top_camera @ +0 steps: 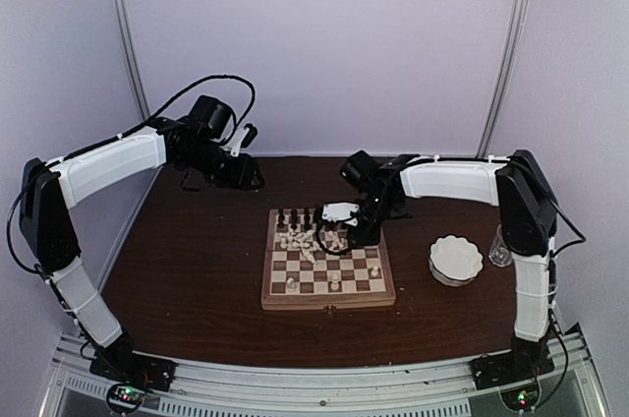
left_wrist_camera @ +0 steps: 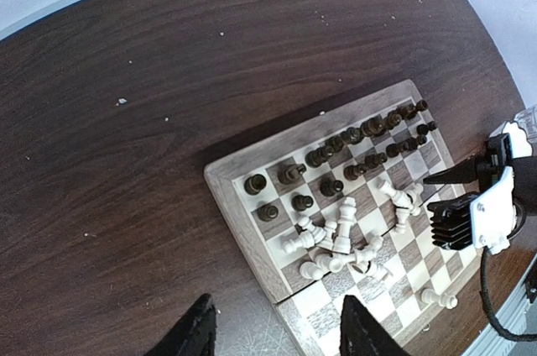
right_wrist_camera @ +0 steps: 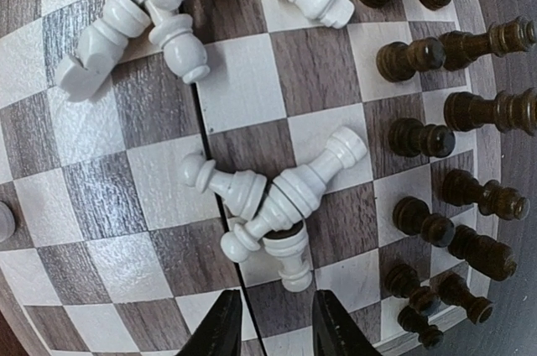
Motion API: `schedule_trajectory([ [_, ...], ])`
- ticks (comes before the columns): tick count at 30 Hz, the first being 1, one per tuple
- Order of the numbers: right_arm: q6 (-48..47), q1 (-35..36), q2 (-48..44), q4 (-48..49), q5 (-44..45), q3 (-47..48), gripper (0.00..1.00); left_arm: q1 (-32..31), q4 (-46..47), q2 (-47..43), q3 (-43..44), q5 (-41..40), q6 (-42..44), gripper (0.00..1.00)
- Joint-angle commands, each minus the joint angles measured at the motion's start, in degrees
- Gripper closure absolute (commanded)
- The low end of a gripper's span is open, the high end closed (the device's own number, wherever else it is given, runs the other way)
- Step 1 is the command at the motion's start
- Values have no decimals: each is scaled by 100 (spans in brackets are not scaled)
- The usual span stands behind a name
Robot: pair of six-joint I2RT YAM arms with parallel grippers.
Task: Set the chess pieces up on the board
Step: Pick up the pawn from the chessboard.
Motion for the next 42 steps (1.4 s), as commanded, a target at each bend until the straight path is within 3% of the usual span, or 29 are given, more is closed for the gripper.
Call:
schedule_trajectory([
  [1,-87,-61,136,177,-22,175,68,52,153,61,44,58,-12,49],
  [14,-193,-89,385,-195,-479,416,67,55,130,77,68,37,6,49],
  [27,1,-150,543,-618,-713,545,88,52,112,68,78,18,23,49],
  [33,194,-150,74,-707,-838,367,96,51,112,60,77,66,6,49],
  [42,404,-151,-815,-743,-1015,-32,96,43,453,70,-108,553,-63,49],
])
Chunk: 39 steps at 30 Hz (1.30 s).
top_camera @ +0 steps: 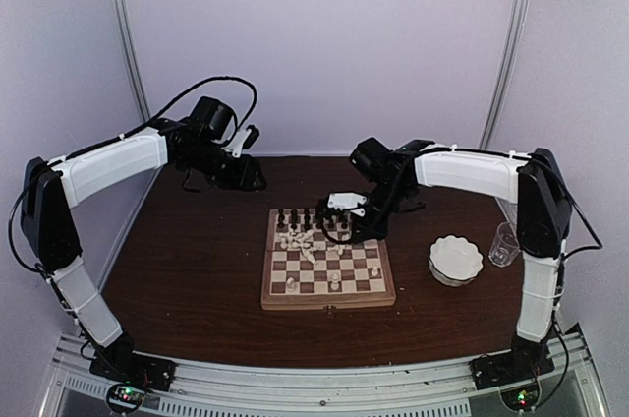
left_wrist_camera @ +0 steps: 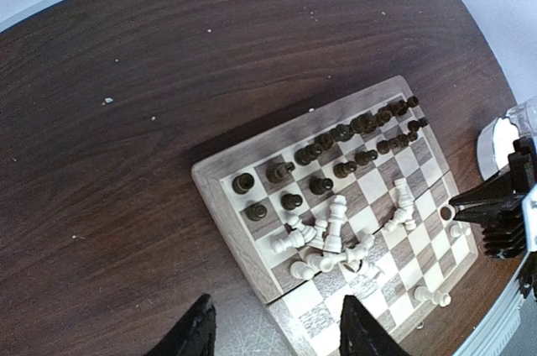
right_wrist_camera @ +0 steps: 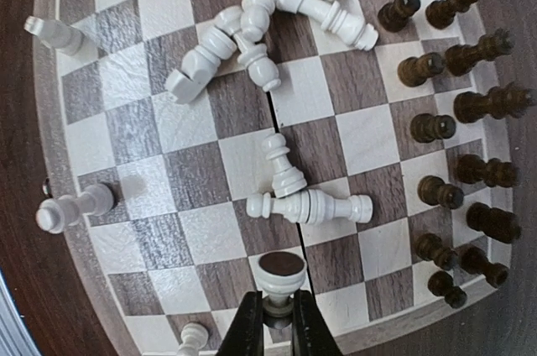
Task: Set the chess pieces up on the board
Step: Pick up the pawn from the chessboard, then pass from the right arm to the left
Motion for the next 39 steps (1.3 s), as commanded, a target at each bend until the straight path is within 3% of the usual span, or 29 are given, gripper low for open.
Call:
schedule_trajectory([
  [1,161,-30,-591,14,-161,-276,96,36,541,20,-161,551,-76,50],
  [5,191,-30,-673,-57,-185,-200,96,-162,714,24,-221,771,-94,51],
  [9,250,-30,-1092,-142,-515,-242,96,-447,827,-54,-188,1596,-477,52],
  [16,403,-22,-2017,-352,-958,-424,95,-739,3654,-460,-1744,2958,-3086,50],
  [23,434,46,-2459,-424,-1131,-637,93,-1561,4416,-405,-1673,2980,-3787,49],
  [28,272,73,-2458,-642,-1122,-475,93,-1597,5288,-508,-2130,2984,-4325,49],
  [36,316,143,-2367,-736,-1214,-180,93,-1609,6111,120,-1778,3376,-4919,52],
  [39,320,159,-2314,-710,-1191,-177,93,-1606,5949,253,-1652,3423,-4847,56],
])
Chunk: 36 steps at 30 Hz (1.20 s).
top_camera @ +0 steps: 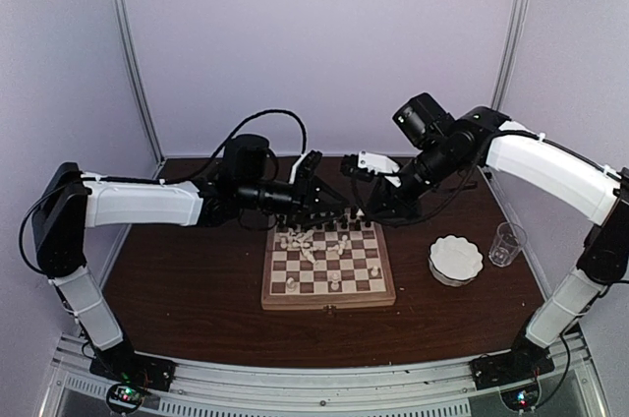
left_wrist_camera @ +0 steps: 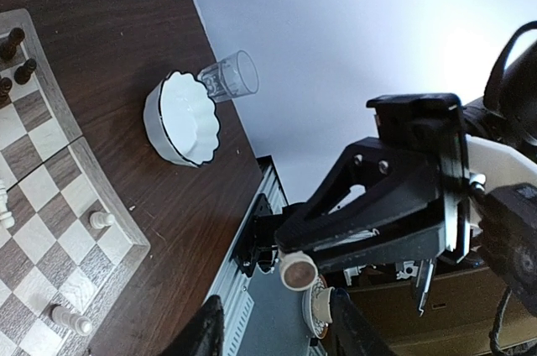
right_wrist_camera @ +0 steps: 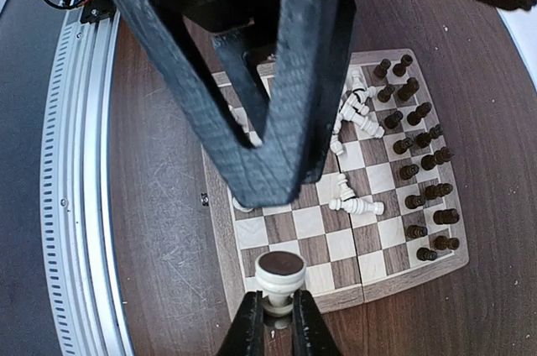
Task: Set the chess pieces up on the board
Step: Pass from the right arm to the left
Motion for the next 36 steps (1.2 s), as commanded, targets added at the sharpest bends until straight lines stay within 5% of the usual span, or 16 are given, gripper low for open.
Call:
schedule_trajectory([
  [1,-9,53,101,-51,-70,138,92,14,316,237,299,238,-110,57],
  [36,-167,175,51,-138,246,119,91,-267,-59,871,898,783,-52,77],
])
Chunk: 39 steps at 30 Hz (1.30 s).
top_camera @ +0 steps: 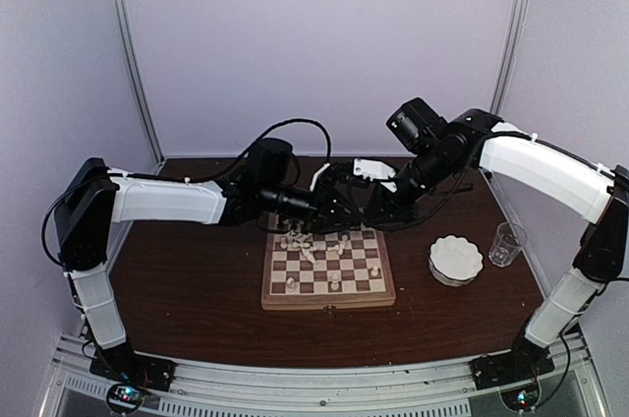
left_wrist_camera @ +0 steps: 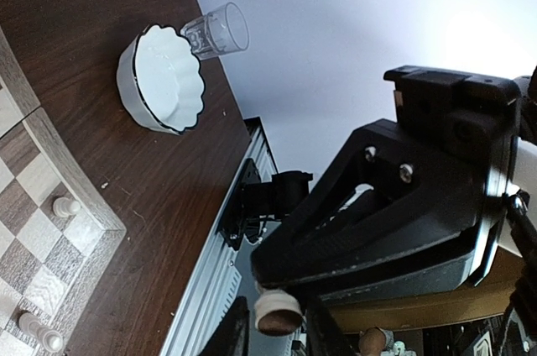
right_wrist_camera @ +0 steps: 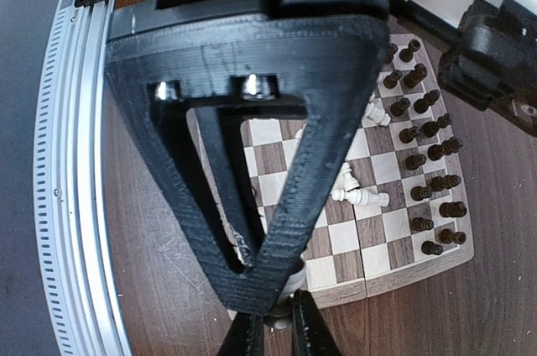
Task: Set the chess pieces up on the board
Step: Pass from the right arm to the left
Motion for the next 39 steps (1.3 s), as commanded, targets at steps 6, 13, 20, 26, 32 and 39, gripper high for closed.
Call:
schedule_trajectory([
  [6,-162,96,-187,-25,-3,-17,91,-36,129,22,188,72,57,84],
  [13,-156,104,-214,-2,30,-18,87,-36,168,46,176,43,108,92],
  [20,860,-1209,-703,371,-1644,152,57,-36,834,-84,71,-113,174,95],
  [26,2453,-1902,-984,1731,-3364,-639,51,-36,1783,-150,-88,-361,135,96],
  [32,4204,-1908,-762,3336,-4217,-1429,53,-36,3334,88,-212,-438,-470,96],
  [39,4673,-1908,-531,3880,-4523,-1693,54,-36,3517,294,-105,-445,-581,96],
])
